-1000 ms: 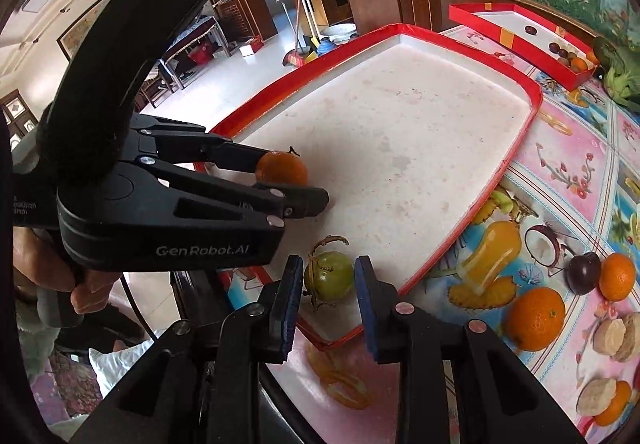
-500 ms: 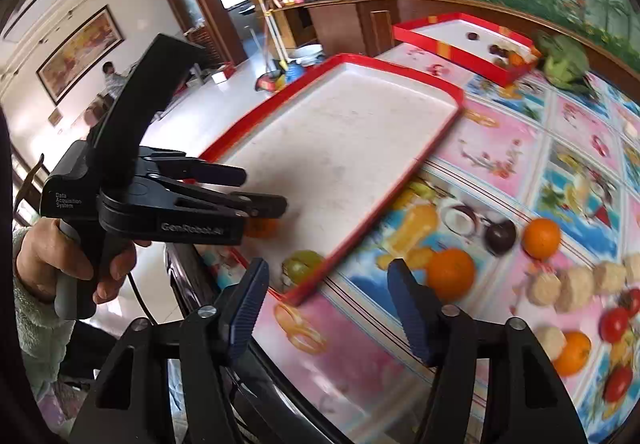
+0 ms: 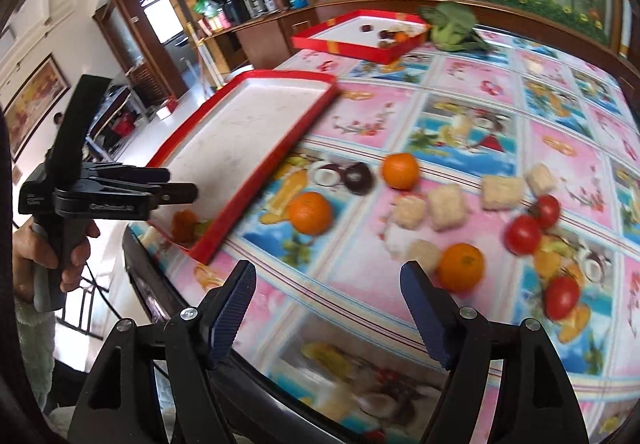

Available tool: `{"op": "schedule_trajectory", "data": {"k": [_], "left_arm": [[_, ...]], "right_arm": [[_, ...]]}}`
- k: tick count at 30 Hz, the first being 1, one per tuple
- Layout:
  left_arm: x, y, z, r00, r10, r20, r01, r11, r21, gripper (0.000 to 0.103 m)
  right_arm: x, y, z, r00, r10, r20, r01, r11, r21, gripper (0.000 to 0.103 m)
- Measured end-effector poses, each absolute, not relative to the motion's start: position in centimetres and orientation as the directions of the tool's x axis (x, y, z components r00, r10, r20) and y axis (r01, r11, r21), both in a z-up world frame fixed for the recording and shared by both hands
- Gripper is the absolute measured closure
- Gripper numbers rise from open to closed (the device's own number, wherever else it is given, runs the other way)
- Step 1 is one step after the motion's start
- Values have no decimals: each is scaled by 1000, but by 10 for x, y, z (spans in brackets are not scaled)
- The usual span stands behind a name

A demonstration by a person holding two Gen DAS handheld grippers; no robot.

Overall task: Organize fruits
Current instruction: 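Move the right tool to a red tomato while the left tool approaches another orange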

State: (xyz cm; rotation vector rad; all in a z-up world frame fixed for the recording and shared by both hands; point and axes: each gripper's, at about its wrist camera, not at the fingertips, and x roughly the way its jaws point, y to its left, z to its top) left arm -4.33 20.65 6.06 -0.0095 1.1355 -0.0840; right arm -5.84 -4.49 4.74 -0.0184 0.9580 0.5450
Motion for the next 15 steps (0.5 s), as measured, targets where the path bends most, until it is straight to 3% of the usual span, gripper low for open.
{"op": "schedule_trajectory", "data": {"k": [15], "left_arm": [[-39,136,64,405,-157,-901,214,974,-74,31]], "right_arm": [[-72,-135,42,528,345,-776,-249,937,247,26]]}}
